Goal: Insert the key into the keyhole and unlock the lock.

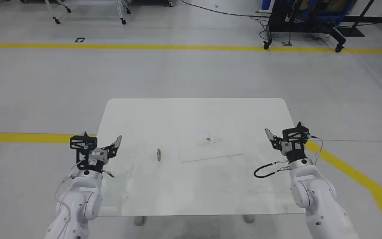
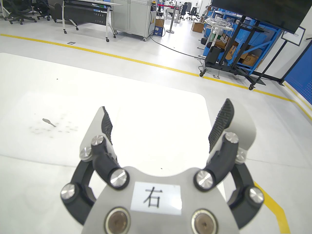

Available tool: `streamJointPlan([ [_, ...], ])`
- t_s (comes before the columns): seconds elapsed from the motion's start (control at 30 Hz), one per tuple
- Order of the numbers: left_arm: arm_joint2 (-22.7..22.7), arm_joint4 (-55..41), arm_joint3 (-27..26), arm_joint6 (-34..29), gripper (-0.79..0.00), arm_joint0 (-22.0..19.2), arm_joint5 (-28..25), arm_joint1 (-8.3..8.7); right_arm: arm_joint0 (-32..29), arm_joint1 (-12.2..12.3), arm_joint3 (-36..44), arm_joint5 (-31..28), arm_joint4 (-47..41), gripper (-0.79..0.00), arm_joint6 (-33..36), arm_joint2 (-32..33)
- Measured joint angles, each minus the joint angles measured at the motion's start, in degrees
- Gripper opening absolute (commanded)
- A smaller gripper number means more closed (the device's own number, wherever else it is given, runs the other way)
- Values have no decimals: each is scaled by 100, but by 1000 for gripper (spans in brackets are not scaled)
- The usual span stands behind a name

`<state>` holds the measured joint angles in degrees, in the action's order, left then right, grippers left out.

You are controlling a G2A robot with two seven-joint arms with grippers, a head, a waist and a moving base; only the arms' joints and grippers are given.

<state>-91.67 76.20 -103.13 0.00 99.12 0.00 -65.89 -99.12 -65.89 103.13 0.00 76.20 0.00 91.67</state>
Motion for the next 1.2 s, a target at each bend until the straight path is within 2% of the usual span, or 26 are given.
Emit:
streamJointPlan([
  [0.27,0,0,0,0,0,0,0,0,59,-4,-8,-59,140,0,97,-123],
  [0.53,0,0,0,0,0,0,0,0,1115,-120,-784,-687,751,0,814,-1420],
  [0.63,0,0,0,0,0,0,0,0,1536,-196,-1209,-939,689,0,950,-1905],
  [0.7,0,0,0,0,0,0,0,0,1757,-224,-1493,-1319,502,0,942,-2095],
  [1.07,0,0,0,0,0,0,0,0,1788,-221,-1505,-1367,490,0,953,-2109],
  [1.13,0,0,0,0,0,0,0,0,1997,-208,-1702,-1632,405,0,1090,-2139],
  [1.2,0,0,0,0,0,0,0,0,2513,-198,-2249,-2472,83,0,1277,-2169],
])
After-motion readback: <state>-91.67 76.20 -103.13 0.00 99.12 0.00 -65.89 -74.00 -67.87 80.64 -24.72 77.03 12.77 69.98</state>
